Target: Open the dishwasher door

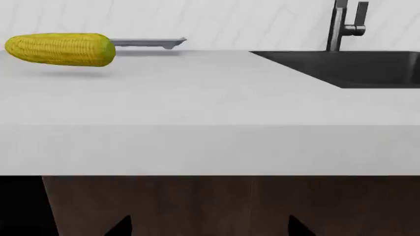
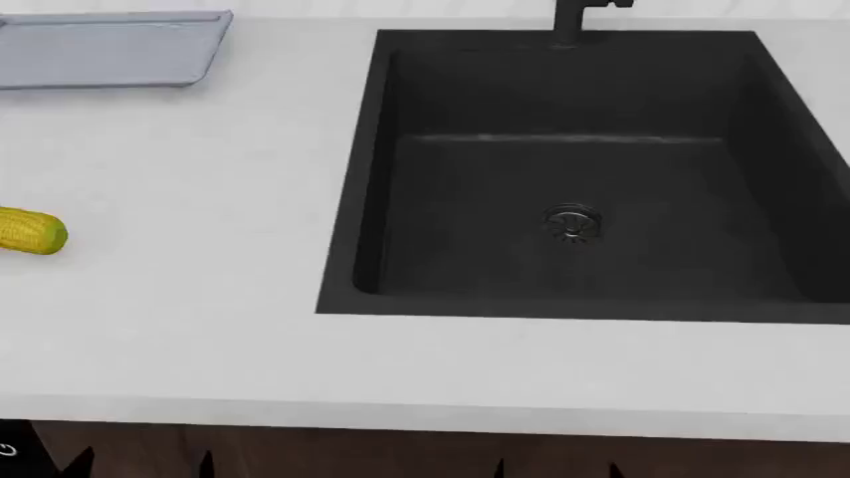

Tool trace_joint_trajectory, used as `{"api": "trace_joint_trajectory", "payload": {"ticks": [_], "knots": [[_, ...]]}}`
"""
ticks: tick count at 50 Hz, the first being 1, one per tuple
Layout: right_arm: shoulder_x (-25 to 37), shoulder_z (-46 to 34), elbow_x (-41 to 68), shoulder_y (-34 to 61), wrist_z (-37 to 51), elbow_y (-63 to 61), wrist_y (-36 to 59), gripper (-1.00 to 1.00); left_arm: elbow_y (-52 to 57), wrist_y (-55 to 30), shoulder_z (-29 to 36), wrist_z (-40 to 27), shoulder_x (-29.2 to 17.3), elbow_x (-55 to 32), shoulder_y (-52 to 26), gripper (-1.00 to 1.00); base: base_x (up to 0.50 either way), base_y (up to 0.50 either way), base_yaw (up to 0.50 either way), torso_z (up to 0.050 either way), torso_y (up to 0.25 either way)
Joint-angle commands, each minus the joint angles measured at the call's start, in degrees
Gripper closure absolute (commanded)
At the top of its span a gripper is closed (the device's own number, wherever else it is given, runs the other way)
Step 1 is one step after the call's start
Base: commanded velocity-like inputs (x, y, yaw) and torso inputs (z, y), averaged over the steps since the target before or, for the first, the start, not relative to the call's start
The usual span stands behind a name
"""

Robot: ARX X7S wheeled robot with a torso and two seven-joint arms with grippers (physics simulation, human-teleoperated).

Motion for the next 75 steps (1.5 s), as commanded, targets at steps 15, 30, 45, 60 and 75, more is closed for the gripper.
{"api": "trace_joint_trajectory", "payload": {"ticks": [15, 30, 45, 60, 75], "knots": [[2.6, -3.9, 3.7, -0.2, 3.2, 0.4, -1.1, -1.0, -0.5, 3.1, 9.4, -9.0, -7.8, -4.1, -0.6, -1.0, 0.0, 0.0, 0.0, 0.0, 0.0], [3.8, -5.9, 4.8, -0.7, 4.7, 0.4, -1.3, -1.0, 0.8, 5.3, 9.7, -10.1, -8.4, -4.6, 0.6, -1.0, -0.3, 0.0, 0.0, 0.0, 0.0], [4.9, -7.2, 5.9, -0.2, 5.7, 0.0, -1.2, -1.0, 1.4, 4.7, 10.4, -11.0, -9.0, -4.5, 0.4, -1.0, -0.42, 0.0, 0.0, 0.0, 0.0], [5.9, -8.8, 6.2, 0.0, 6.8, -0.3, -0.5, -1.0, 0.2, 5.5, 10.6, -11.5, -9.5, -5.1, -0.1, -1.0, 0.0, 0.0, 0.0, 0.0, 0.0], [6.6, -9.5, 7.3, -0.6, 7.9, -0.9, -1.2, -1.0, 0.7, 5.8, 11.0, -11.8, -9.9, -6.1, 0.3, -1.0, 0.0, 0.43, 0.0, 0.0, 0.0]]}}
